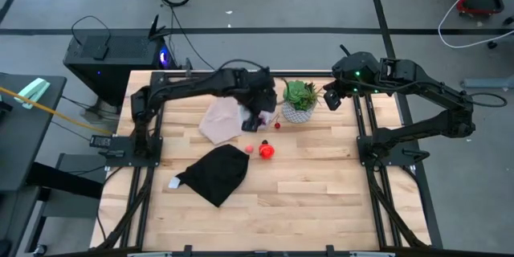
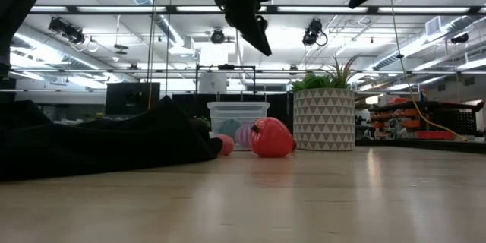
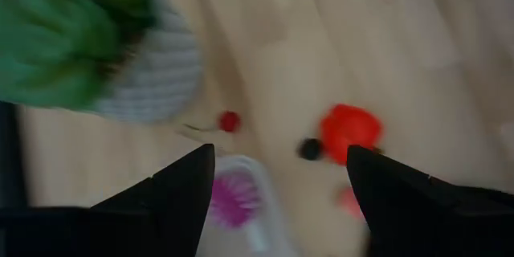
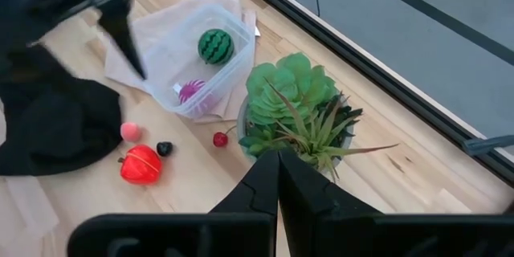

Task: Pick and placing Produce into tupperware
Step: Put the peach into the transparent bin

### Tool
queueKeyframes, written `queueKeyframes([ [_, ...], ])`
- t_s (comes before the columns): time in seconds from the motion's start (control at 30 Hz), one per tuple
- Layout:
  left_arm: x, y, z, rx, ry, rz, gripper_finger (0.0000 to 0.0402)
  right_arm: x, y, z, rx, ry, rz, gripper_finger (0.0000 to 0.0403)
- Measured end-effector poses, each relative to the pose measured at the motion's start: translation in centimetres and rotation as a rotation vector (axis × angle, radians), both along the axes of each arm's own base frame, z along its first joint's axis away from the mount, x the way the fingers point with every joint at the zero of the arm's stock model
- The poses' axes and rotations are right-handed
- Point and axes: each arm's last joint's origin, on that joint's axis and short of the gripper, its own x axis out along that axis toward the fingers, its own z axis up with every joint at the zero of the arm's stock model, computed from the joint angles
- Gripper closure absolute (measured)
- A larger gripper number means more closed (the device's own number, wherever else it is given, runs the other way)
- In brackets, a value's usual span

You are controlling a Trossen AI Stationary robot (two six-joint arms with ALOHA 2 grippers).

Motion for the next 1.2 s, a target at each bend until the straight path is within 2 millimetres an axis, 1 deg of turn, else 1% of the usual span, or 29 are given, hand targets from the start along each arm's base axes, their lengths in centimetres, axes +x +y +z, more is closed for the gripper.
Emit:
queueKeyframes([
  [0.1, -0.2, -1.8, -0.3, -0.051, 0.076, 0.023, 0.0111, 0.0, 0.0, 0.0, 0.001, 0.003, 0.000, 0.0387],
  [0.17, -0.5, -2.7, -0.5, -0.103, 0.131, 0.088, 0.0111, 0.0, 0.0, 0.0, 0.001, 0.003, 0.000, 0.0387],
  [0.23, -0.6, -3.2, -1.1, -0.158, 0.163, 0.175, 0.0111, 0.0, 0.0, 0.0, 0.004, 0.000, -0.005, 0.0387],
  [0.33, -0.7, -3.4, -2.4, -0.216, 0.209, 0.285, 0.0111, 0.0, 0.0, 0.0, 0.016, -0.008, -0.020, 0.0387],
  [0.4, -0.4, -3.8, -3.6, -0.251, 0.195, 0.343, 0.0111, 0.0, 0.0, 0.0, 0.020, -0.010, -0.026, 0.0387],
  [0.5, -0.2, -5.2, -5.5, -0.292, 0.170, 0.385, 0.0111, 0.0, 0.0, 0.0, 0.020, -0.010, -0.025, 0.0387],
  [0.53, -0.2, -5.9, -5.6, -0.310, 0.128, 0.389, 0.0111, 0.0, 0.0, 0.0, 0.017, -0.008, -0.025, 0.0387],
  [0.57, -0.2, -6.6, -5.2, -0.331, 0.071, 0.394, 0.0112, -0.1, 0.0, 0.0, 0.010, -0.001, -0.023, 0.0387],
  [0.63, -0.6, -8.0, -4.0, -0.338, -0.066, 0.413, 0.0116, -0.2, 0.0, -0.1, -0.007, 0.023, -0.014, 0.0387],
  [0.73, -1.6, -9.9, -2.0, -0.259, -0.331, 0.513, 0.0131, -0.4, 0.0, -0.3, -0.029, 0.065, 0.016, 0.0387],
  [0.8, -2.4, -11.0, -1.2, -0.223, -0.526, 0.604, 0.0143, -0.4, 0.0, -0.3, -0.048, 0.084, 0.043, 0.0387],
  [0.83, -3.0, -11.4, -0.9, -0.234, -0.614, 0.646, 0.0149, -0.4, 0.0, -0.3, -0.059, 0.090, 0.057, 0.0387],
  [0.9, -3.8, -12.0, -2.1, -0.234, -0.678, 0.696, 0.0159, -0.5, 0.1, -0.2, -0.082, 0.096, 0.086, 0.0387],
  [0.93, -4.1, -12.1, -3.1, -0.226, -0.654, 0.698, 0.0164, -0.5, 0.1, -0.1, -0.097, 0.098, 0.101, 0.0387],
  [1.0, -5.0, -12.3, -5.9, -0.203, -0.539, 0.718, 0.0170, -0.5, 0.1, -0.1, -0.116, 0.103, 0.125, 0.0387],
  [1.07, -5.7, -12.5, -7.7, -0.240, -0.471, 0.741, 0.0174, -0.4, 0.1, 0.0, -0.131, 0.106, 0.142, 0.0387],
  [1.13, -6.2, -12.8, -8.4, -0.297, -0.435, 0.771, 0.0173, -0.4, 0.1, 0.0, -0.143, 0.112, 0.157, 0.0387],
  [1.2, -6.5, -13.3, -8.8, -0.309, -0.400, 0.786, 0.0171, -0.4, 0.1, 0.0, -0.149, 0.116, 0.165, 0.0387],
])
